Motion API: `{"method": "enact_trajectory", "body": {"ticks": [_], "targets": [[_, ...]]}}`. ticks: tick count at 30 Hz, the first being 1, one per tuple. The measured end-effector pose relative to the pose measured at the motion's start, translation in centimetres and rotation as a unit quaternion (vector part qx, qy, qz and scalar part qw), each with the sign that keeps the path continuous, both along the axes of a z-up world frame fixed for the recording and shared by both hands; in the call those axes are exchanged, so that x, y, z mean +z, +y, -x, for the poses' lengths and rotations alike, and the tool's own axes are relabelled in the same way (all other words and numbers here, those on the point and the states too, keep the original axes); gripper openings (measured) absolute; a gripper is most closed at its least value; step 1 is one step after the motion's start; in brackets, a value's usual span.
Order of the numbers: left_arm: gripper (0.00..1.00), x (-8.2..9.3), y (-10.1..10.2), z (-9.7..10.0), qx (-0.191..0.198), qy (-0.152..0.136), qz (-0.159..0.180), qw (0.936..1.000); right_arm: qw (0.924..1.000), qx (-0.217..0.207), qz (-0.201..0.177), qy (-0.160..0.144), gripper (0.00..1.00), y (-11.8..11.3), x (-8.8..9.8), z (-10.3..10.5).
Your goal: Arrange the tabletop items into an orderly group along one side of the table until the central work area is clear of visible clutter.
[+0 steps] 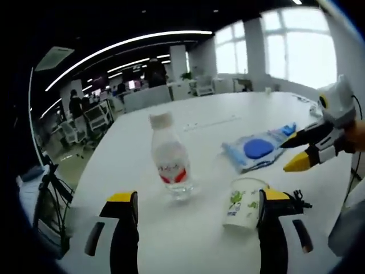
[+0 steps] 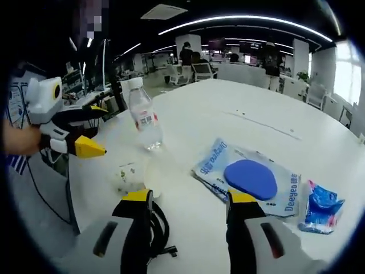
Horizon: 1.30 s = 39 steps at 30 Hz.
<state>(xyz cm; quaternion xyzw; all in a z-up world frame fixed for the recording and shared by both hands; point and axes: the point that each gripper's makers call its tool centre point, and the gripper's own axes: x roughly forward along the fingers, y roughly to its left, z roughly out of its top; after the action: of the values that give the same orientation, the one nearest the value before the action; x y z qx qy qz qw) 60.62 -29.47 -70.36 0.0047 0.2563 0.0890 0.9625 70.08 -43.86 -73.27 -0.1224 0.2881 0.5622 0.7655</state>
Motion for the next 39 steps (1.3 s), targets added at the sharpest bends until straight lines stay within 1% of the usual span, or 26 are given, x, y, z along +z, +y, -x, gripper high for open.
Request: {"method": "enact_trajectory", "body": {"ticks": [4,8,14,16,17,23,26,28,30,33,37,39], "targets": [[0.84,-0.6,-0.3,0.7,-0.001,0.003,0.005,1.0000,0.9996,0.012,-0.022,0.013,0.49,1.5,0.6,0.9],[0.83,-1.0,-0.2,1.1,0.002,0.003,0.011,0.9999,0.9994,0.024,-0.022,0.016,0.48,2.2,0.4,1.5],[0.83,-1.3,0.2,1.6,0.009,0.005,0.014,0.9998,0.9990,0.034,-0.020,0.023,0.48,2.8,0.1,2.1],[0.82,-1.3,0.3,1.8,0.011,0.007,0.017,0.9998,0.9986,0.036,-0.022,0.033,0.48,3.0,0.0,2.3],[0.82,-1.4,0.3,1.9,0.012,0.007,0.022,0.9997,0.9980,0.036,-0.026,0.045,0.48,3.2,-0.1,2.5],[0.82,-1.6,0.1,2.3,0.010,0.009,0.025,0.9996,0.9968,0.039,-0.028,0.064,0.47,3.9,-0.5,2.8],[0.81,-1.8,0.3,2.7,0.016,0.011,0.024,0.9995,0.9926,0.054,-0.047,0.098,0.47,4.7,-0.2,4.0],[0.81,-1.9,0.2,2.8,0.018,0.011,0.030,0.9993,0.9924,0.062,-0.046,0.096,0.47,4.9,-0.2,4.2],[0.81,-2.0,0.1,3.0,0.018,0.011,0.029,0.9994,0.9923,0.066,-0.045,0.094,0.47,5.1,-0.3,4.4],[0.80,-1.9,0.1,3.1,0.019,0.011,0.032,0.9993,0.9910,0.065,-0.046,0.108,0.47,5.4,-0.5,4.6],[0.79,-2.0,0.1,3.4,0.020,0.012,0.032,0.9992,0.9873,0.070,-0.047,0.134,0.46,5.7,-0.9,5.3],[0.79,-2.0,0.1,3.6,0.022,0.012,0.034,0.9991,0.9871,0.074,-0.042,0.135,0.45,5.7,-1.2,5.5]]}}
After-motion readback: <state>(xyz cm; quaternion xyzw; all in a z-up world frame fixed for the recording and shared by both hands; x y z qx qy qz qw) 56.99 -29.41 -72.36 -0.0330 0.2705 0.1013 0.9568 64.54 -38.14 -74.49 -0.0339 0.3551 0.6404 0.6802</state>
